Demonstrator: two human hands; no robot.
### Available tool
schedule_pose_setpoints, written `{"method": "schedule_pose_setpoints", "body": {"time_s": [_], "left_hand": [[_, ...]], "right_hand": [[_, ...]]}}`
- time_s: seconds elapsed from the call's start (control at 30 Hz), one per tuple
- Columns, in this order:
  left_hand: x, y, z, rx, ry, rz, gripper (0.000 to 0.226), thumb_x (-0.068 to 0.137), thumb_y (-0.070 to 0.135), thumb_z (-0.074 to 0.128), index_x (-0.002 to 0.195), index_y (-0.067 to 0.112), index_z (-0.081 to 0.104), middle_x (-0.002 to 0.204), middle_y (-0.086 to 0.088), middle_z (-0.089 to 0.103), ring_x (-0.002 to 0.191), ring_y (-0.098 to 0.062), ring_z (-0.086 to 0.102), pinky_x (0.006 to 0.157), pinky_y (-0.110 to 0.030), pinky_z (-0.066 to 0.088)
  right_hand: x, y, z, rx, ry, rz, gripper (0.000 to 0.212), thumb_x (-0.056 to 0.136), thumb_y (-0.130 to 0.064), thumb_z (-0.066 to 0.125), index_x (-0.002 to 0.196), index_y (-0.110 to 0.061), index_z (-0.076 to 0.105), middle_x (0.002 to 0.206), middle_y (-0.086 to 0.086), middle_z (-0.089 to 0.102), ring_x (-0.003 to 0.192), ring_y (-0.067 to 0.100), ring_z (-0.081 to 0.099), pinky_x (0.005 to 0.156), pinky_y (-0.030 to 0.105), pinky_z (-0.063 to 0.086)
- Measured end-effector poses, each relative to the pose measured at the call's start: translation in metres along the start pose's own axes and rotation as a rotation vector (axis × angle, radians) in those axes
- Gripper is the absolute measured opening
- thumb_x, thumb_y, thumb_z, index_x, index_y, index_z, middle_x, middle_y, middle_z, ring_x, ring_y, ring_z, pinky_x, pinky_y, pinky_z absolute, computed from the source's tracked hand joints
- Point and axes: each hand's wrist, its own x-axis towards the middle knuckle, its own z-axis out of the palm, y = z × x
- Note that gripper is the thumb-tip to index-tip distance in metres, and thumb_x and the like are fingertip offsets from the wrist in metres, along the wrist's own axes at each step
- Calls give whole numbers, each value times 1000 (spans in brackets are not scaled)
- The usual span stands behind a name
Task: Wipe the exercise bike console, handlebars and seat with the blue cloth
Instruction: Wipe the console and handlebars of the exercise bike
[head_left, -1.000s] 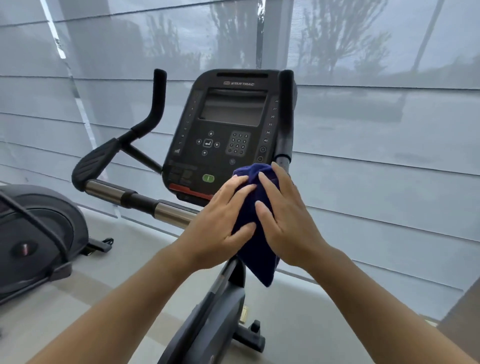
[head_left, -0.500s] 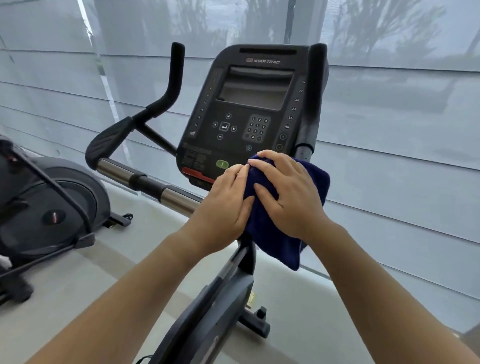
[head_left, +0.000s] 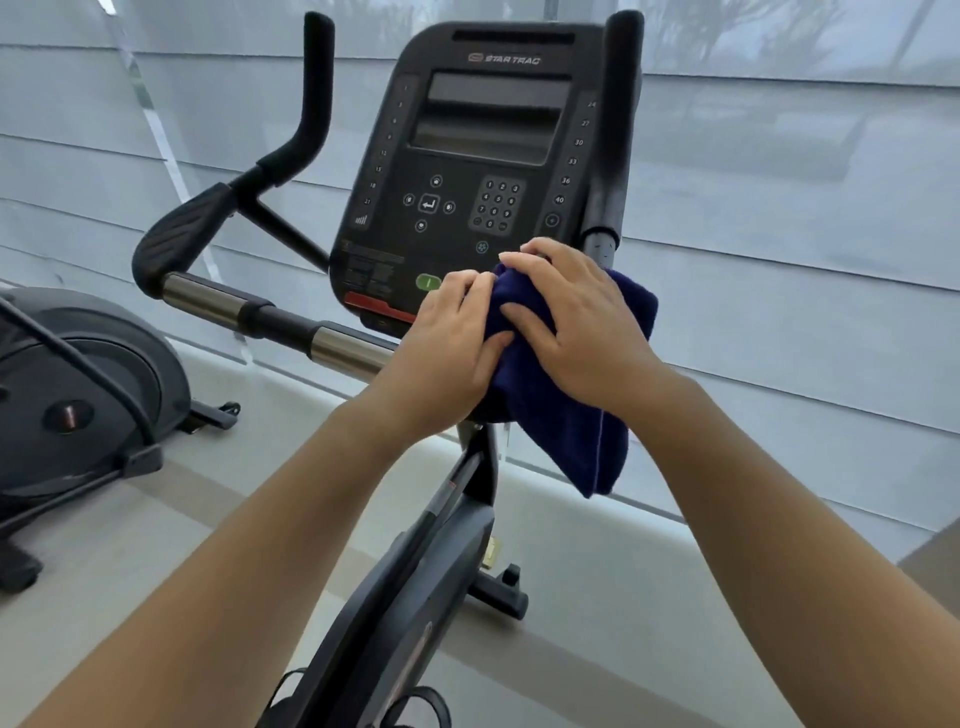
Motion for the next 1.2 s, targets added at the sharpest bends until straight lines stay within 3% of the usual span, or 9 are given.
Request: {"method": "schedule_pose_setpoints", "body": {"time_s": [0.13,0.23,0.47,0.6,0.73,0.83,0.97,1.07,1.2], "left_hand": [[-11,0,-12,-28,60,78,35,88,12,49,123,7,44,123,-9,44,109,-22,42,98,-25,29],[-22,0,-13,15,79,152,30,86,17,52,116,12,46,115,-4,46,100,-18,41,91,-21,29],[2,5,-3,-63,37,48,46,90,22,52,131,10,34,137,-7,34,118,-23,32,103,-28,25],[-5,1,-11,-80,72,103,34,85,12,56,117,14,46,118,-1,47,99,-22,43,88,-24,31],[-10,3,-15,-98,45,149,20,84,19,55,102,19,47,100,7,44,87,-17,39,78,-23,32],[2,11,-9,-51,36,79,28,85,25,58,108,14,44,111,-1,39,97,-21,34,90,-32,31],[12,18,-12,-126,-20,38,46,86,19,59,125,13,37,133,-6,37,118,-24,32,102,-32,27],[1,17,-18,-62,-6,89,52,85,14,58,132,17,38,131,-3,44,111,-24,40,95,-24,25],[-15,15,-30,14,50,115,45,83,16,58,125,24,45,121,3,49,98,-21,43,92,-31,34]], "right_hand": [[-20,-15,2,63,133,-21,30,89,-9,50,119,-6,55,129,11,50,118,29,47,99,42,37],[-38,-13,8,186,219,-45,26,88,-5,50,113,-5,59,128,11,51,115,28,51,98,41,42],[-9,9,3,279,181,-83,28,88,-3,53,115,-8,57,124,6,53,114,23,49,100,41,39],[-24,1,10,292,276,-56,24,88,-6,53,111,-12,61,122,3,55,114,20,49,99,38,39],[-41,-2,20,300,356,-91,21,89,-11,52,107,-14,61,121,4,55,114,22,49,98,39,40],[-27,12,12,298,296,-134,20,88,-7,53,106,-11,60,119,6,54,111,19,49,96,38,40],[-11,19,-3,342,212,-112,25,85,-3,57,108,-11,60,118,3,55,110,16,51,98,38,40],[-27,11,-3,354,203,-89,32,84,-7,60,114,-16,59,125,-1,53,118,14,48,103,38,38],[-51,-1,0,140,279,14,46,82,-21,61,126,-30,53,135,-2,46,124,19,41,103,38,34]]}}
